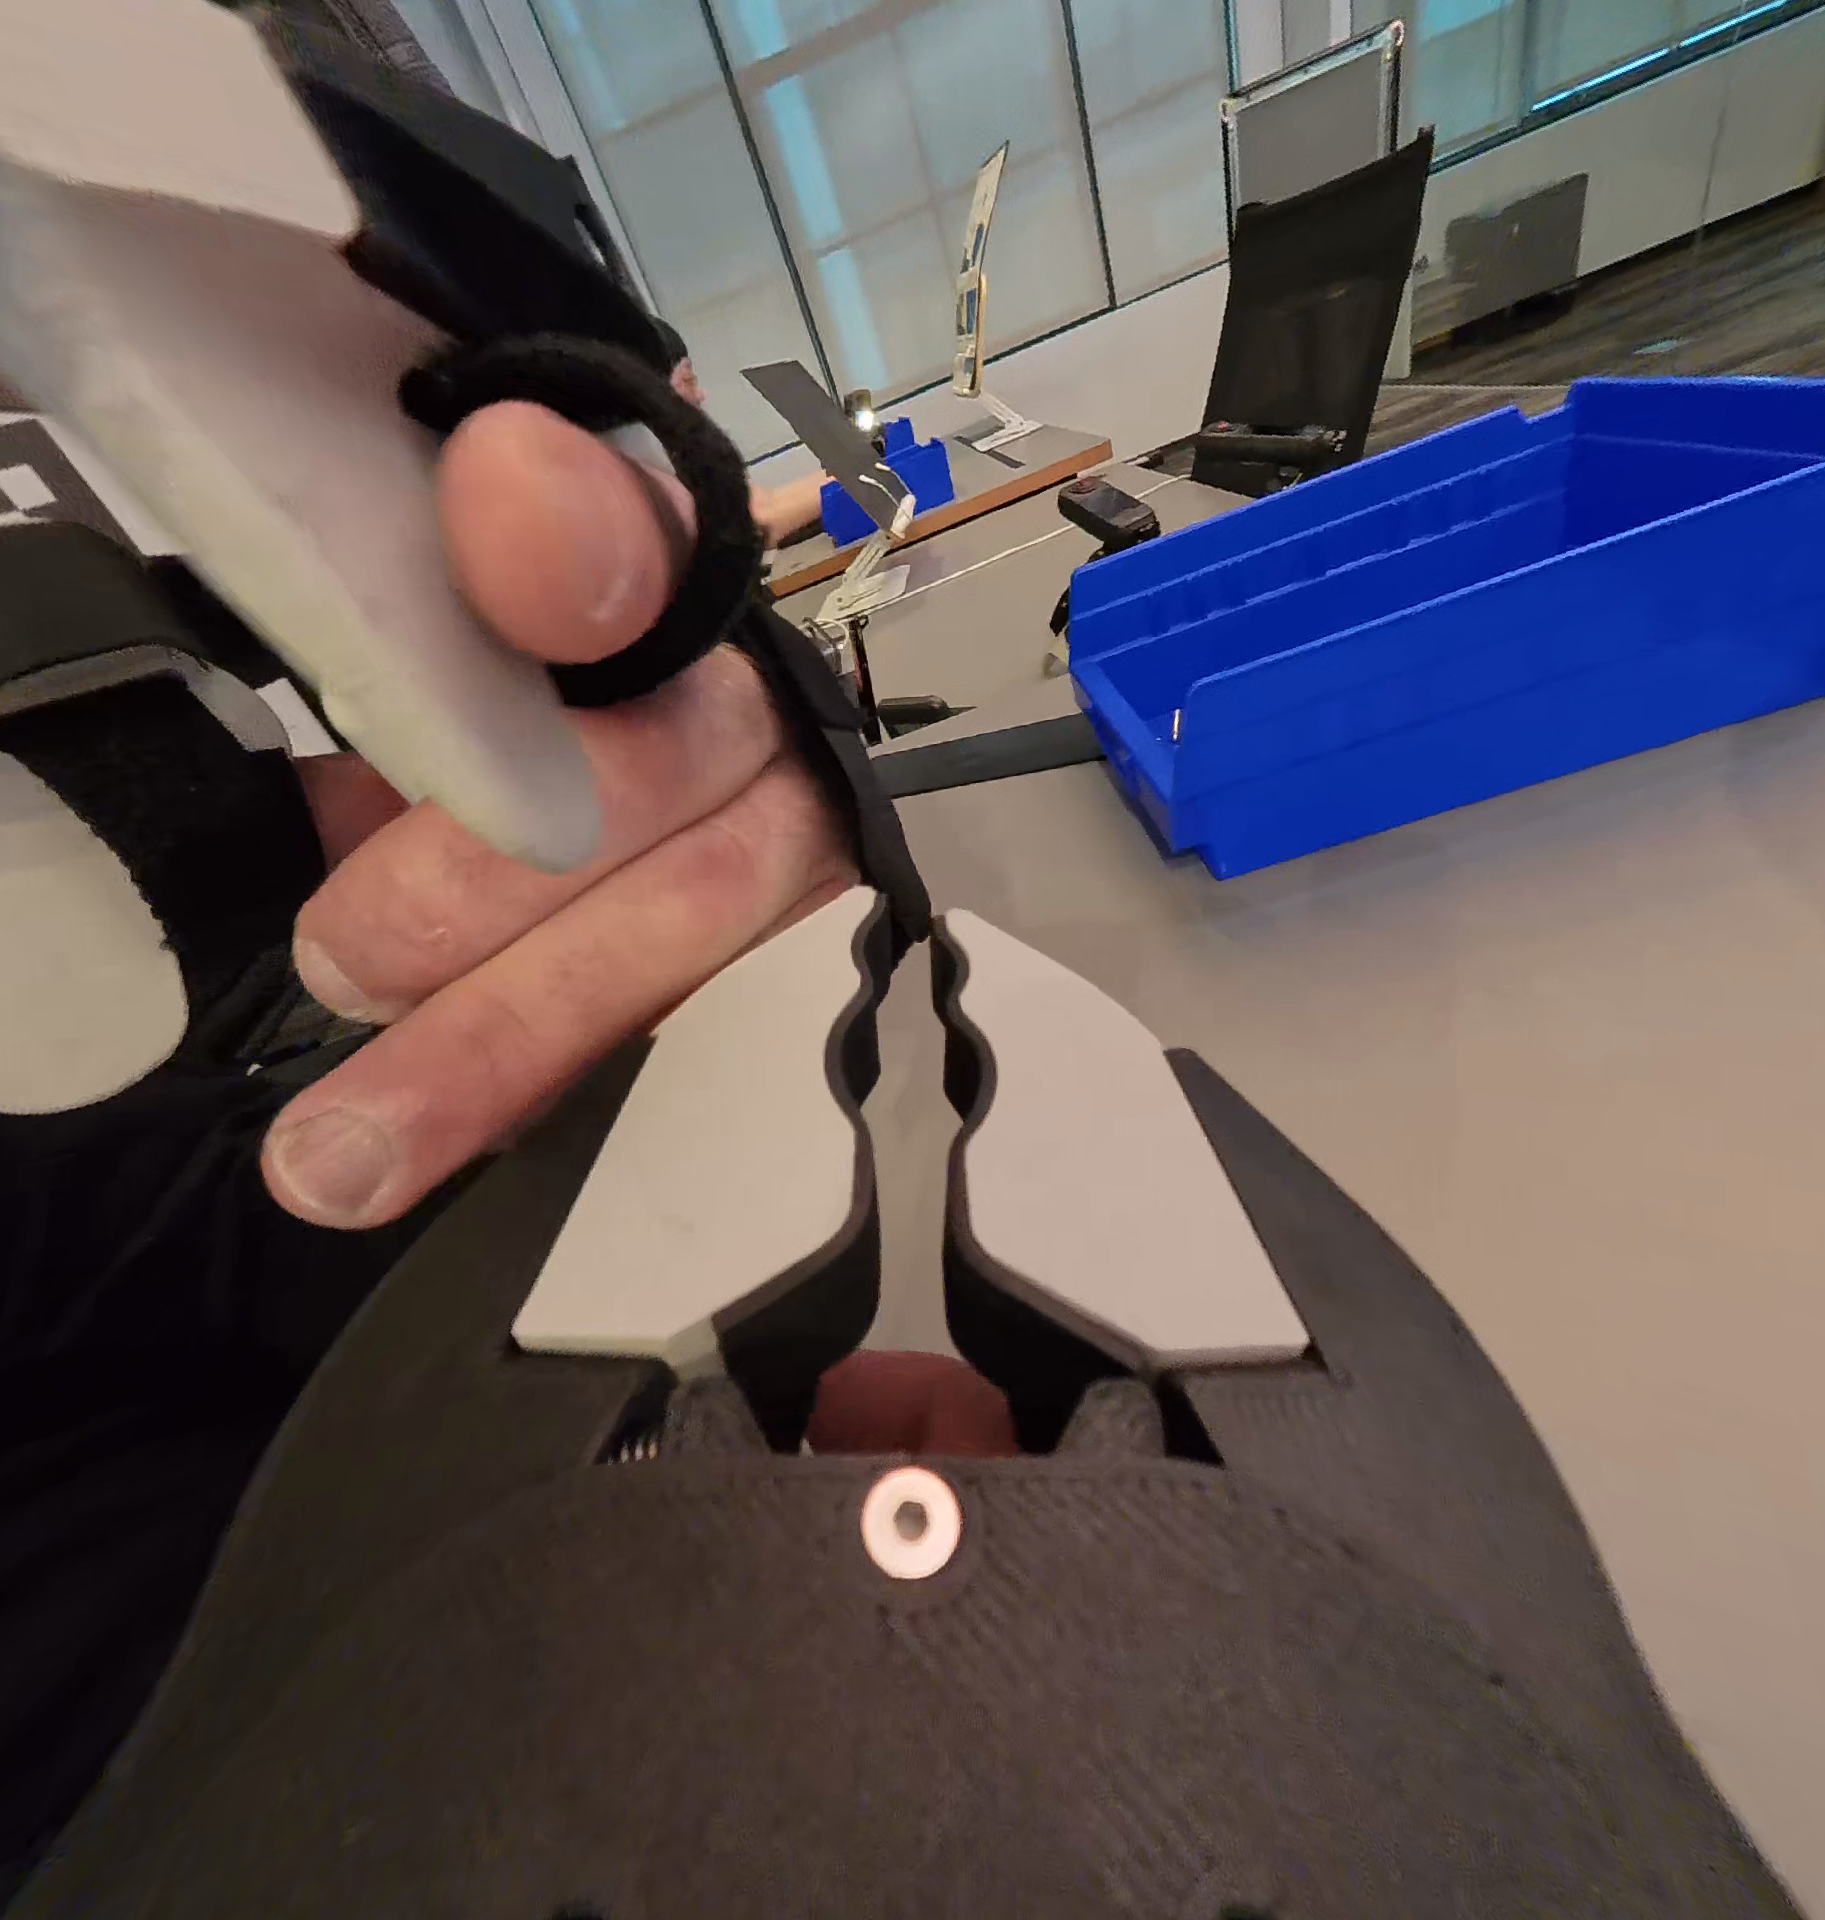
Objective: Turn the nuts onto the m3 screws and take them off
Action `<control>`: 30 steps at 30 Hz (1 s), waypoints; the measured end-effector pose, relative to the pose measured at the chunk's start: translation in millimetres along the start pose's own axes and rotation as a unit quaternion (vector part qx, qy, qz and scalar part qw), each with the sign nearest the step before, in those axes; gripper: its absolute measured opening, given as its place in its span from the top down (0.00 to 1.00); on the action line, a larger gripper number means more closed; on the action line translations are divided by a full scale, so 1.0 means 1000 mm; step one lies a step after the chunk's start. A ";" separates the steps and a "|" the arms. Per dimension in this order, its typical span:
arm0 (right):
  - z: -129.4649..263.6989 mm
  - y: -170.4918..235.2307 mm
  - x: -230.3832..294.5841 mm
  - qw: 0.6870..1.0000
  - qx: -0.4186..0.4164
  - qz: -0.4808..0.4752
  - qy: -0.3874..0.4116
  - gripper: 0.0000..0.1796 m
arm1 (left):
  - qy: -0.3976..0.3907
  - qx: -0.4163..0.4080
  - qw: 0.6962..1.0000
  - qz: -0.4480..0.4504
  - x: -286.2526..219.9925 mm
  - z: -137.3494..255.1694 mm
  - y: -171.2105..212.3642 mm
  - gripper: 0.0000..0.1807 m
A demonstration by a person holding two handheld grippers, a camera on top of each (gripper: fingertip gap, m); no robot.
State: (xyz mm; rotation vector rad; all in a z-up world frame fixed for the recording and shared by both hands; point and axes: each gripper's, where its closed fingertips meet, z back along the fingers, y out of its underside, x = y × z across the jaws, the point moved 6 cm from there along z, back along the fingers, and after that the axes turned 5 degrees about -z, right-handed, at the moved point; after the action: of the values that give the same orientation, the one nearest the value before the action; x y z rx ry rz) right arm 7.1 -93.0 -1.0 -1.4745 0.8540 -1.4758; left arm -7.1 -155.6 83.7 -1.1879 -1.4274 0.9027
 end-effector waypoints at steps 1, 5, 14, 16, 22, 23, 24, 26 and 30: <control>0.000 0.000 0.000 1.000 0.001 0.000 -0.004 0.96 | -0.002 -0.005 1.000 -0.003 -0.001 0.000 -0.002 0.61; 0.000 -0.001 0.002 0.999 0.002 -0.019 -0.037 0.97 | 0.020 -0.018 0.999 -0.021 -0.008 -0.004 -0.009 0.72; 0.000 0.007 0.002 0.995 0.061 -0.016 -0.076 0.98 | 0.138 -0.017 0.990 0.007 -0.030 -0.010 -0.003 0.60; -0.002 0.011 0.001 0.993 0.079 -0.020 -0.087 0.98 | 0.111 0.016 0.993 0.030 -0.029 -0.017 0.005 0.38; -0.002 0.014 0.009 0.984 0.096 -0.037 -0.149 0.98 | 0.160 -0.049 0.984 0.054 -0.040 -0.012 -0.012 0.45; -0.001 0.013 0.008 0.983 0.094 -0.041 -0.154 0.98 | 0.169 -0.056 0.983 0.039 -0.041 -0.012 -0.014 0.54; -0.001 0.012 0.008 0.983 0.092 -0.043 -0.154 0.98 | 0.171 -0.068 0.982 0.036 -0.039 -0.010 -0.016 0.58; 0.002 0.011 0.006 0.981 0.098 -0.045 -0.159 0.98 | 0.186 -0.105 0.975 0.062 -0.032 -0.006 -0.021 0.62; 0.004 0.020 0.005 0.977 0.134 -0.038 -0.161 0.98 | 0.232 -0.109 0.959 0.120 -0.033 -0.007 -0.014 0.48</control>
State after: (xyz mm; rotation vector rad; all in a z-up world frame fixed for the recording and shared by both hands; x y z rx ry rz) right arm 13.2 -104.9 -17.3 -1.4985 0.3911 -1.2995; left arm -3.4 -191.6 90.2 -1.6415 -1.0307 0.5785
